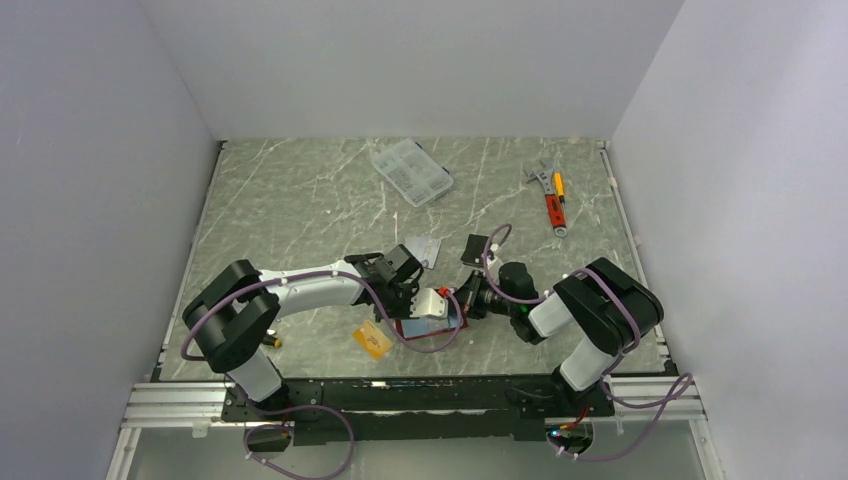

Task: Put the credit cards into the card holder

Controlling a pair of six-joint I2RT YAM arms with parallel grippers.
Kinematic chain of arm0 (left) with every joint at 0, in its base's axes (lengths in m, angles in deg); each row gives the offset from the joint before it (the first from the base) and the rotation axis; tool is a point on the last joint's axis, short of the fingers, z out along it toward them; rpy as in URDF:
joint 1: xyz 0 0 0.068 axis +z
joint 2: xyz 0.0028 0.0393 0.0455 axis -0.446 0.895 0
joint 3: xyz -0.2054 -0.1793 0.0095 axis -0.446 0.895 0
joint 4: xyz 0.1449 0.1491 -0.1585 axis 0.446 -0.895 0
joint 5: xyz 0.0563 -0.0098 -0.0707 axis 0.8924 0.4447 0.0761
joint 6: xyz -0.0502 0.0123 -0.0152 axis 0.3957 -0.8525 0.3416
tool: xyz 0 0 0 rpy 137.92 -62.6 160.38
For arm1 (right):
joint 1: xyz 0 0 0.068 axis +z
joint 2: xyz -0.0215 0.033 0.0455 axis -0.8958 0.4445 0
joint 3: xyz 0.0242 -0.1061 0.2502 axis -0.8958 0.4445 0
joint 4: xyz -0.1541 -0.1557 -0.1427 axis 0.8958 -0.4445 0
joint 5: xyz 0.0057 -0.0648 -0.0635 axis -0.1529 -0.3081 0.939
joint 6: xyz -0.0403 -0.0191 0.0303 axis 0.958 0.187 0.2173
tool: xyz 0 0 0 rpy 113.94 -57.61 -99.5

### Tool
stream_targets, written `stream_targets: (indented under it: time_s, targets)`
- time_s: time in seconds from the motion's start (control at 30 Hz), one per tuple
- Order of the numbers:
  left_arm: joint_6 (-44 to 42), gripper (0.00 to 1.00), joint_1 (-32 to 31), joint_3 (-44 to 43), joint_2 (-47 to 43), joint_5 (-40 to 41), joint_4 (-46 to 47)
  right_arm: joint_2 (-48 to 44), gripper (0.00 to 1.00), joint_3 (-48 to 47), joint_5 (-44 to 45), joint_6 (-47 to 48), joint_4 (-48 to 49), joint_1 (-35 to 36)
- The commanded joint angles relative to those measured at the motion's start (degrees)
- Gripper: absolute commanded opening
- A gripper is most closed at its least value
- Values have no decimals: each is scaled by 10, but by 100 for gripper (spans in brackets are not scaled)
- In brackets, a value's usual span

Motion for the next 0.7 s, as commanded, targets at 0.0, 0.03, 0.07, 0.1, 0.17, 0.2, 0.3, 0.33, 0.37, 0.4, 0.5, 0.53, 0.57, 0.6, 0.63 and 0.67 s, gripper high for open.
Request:
stream_targets:
  time_s: [0.0,0.03,0.07,0.1,0.17,0.2,0.3,0.33,0.37,0.4,0.5,0.53,0.57,0.6,0.63,0.67]
  targets:
    - [-2,2,-10,1,23,-25,-25,15,0,-10,-16,16,-2,3]
    - [-3,2,-11,0,23,-25,-25,16,0,-14,-17,20,-8,3]
    - [-3,2,-11,0,24,-25,-25,18,0,-18,-17,22,-12,3]
    - [-3,2,-10,0,24,-26,-25,21,0,-23,-18,24,-14,3]
    - [-3,2,-10,0,23,-28,-26,28,0,-27,-20,25,-12,3]
    - [-2,1,-10,1,24,-27,-26,30,0,-28,-21,24,-10,3]
    - [-3,1,-10,1,24,-26,-26,29,0,-31,-21,28,-12,3]
    - [-3,1,-10,0,24,-26,-27,27,0,-34,-22,31,-19,3]
    - [-3,1,-11,0,25,-26,-27,27,0,-37,-24,35,-23,2]
    - [-3,1,-11,-1,25,-26,-28,29,0,-41,-28,36,-23,2]
    - [-2,1,-11,-3,25,-26,-29,42,0,-44,-43,33,-12,3]
    - [-2,1,-11,-3,25,-26,-29,44,0,-42,-46,31,-8,3]
    - [-2,0,-12,-2,25,-24,-29,42,0,-38,-46,31,-7,3]
    - [-2,0,-12,-2,25,-23,-29,37,0,-34,-45,31,-10,3]
    - [-3,0,-12,-1,25,-22,-29,30,0,-29,-41,31,-16,3]
    - [-3,0,-11,0,25,-22,-28,24,0,-25,-39,33,-21,3]
